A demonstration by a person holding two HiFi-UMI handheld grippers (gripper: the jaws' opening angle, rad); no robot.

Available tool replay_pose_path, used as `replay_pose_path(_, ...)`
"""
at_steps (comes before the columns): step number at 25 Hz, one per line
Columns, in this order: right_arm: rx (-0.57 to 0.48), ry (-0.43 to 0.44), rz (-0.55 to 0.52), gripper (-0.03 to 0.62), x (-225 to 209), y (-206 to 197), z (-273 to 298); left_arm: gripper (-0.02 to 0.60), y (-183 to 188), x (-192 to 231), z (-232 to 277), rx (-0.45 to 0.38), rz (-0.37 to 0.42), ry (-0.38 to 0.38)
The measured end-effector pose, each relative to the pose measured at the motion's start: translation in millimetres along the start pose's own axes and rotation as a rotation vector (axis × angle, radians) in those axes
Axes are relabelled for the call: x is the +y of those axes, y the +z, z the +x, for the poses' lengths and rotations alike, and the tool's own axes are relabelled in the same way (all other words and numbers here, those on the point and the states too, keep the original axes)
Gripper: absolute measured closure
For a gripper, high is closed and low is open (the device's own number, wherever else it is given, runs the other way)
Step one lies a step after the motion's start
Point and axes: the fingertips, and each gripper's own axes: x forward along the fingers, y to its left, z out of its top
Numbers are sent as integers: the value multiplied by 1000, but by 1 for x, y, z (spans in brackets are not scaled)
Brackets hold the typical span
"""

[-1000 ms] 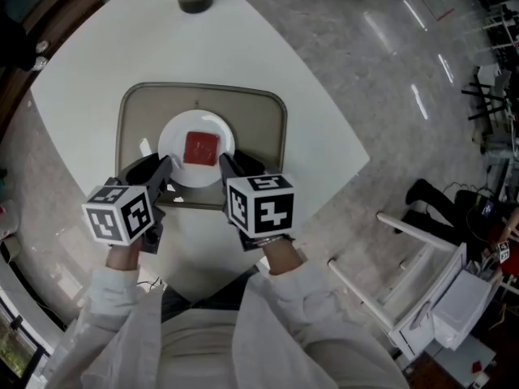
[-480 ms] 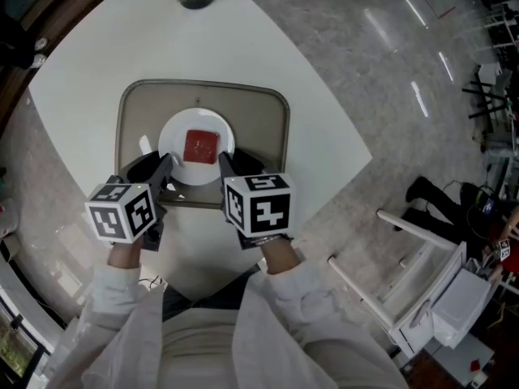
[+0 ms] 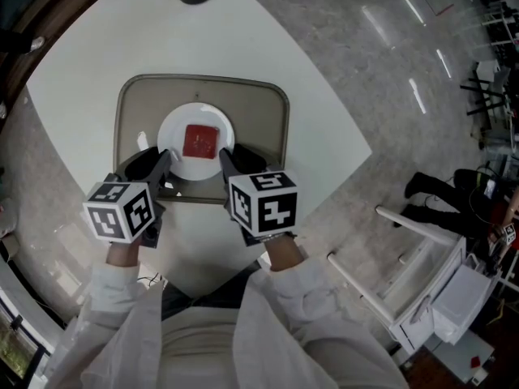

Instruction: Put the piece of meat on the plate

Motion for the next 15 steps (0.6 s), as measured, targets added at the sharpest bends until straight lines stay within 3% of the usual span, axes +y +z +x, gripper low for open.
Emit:
replay_pose_path(9,-75,4,-2,508,21,0,-26,488,2,-5,-28,-58,5,-9)
replay_pose_path(15,-176,43,-3,508,50,1,-57,489,1,-21,-62,-111,42,-62)
